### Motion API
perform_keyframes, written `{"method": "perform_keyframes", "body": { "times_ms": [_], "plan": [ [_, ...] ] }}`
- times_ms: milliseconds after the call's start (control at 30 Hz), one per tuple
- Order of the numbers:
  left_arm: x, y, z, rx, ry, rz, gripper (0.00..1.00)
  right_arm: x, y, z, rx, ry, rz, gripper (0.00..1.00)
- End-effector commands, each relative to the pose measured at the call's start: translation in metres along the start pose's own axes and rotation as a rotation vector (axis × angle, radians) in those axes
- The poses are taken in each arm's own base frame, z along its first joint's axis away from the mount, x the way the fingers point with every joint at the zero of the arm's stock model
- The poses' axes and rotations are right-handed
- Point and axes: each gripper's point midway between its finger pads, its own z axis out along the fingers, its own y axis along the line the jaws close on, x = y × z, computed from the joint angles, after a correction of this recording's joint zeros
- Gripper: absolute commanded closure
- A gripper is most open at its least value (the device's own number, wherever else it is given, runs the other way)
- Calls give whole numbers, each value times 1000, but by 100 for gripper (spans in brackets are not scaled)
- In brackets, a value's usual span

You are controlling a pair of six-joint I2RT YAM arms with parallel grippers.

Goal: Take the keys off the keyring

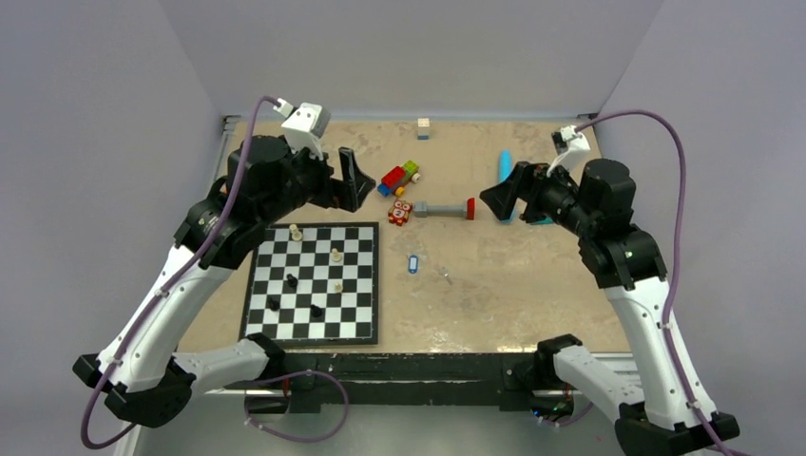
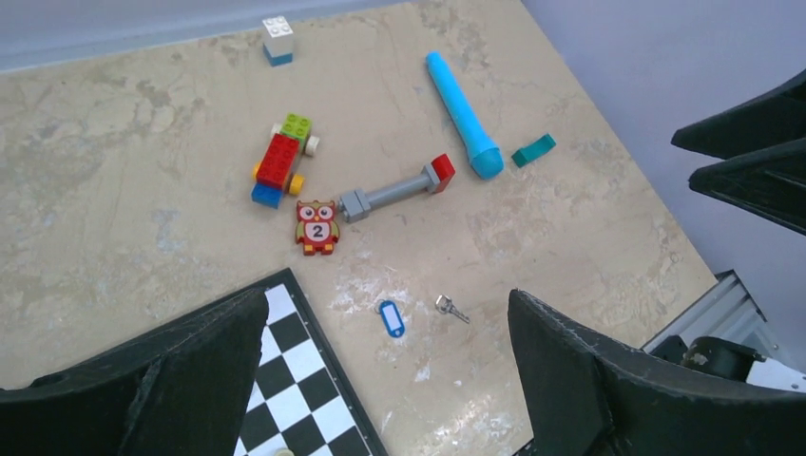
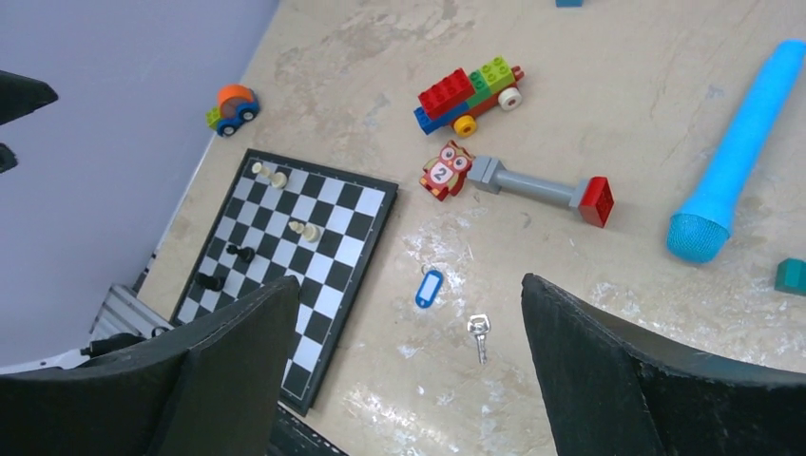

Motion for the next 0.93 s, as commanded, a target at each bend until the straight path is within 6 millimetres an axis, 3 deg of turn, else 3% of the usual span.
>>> {"method": "perform_keyframes", "body": {
  "times_ms": [0,167,233,367,667,800,900],
  "plan": [
    [-13,9,-2,-30,-112,20,0,-19,15,-14,-53,-95,-27,9],
    [-6,9,1,-22,-108,4,0,-50,16,-23,-42,-294,53,5],
    [-5,10,2,-23,-102,4,0,-53,8,-22,-15,-353,113,5],
    [-6,10,-1,-25,-108,14,0,-58,11,-30,-52,-443,99,2],
    [-9,13,-4,-37,-122,29,0,-57,1,-26,34,-381,175,2],
    [-13,11,-4,-32,-128,35,0,-57,-3,-25,55,-377,154,7],
    [-14,12,-5,-38,-126,41,0,-59,-3,-28,66,-378,150,4]
  ]
}}
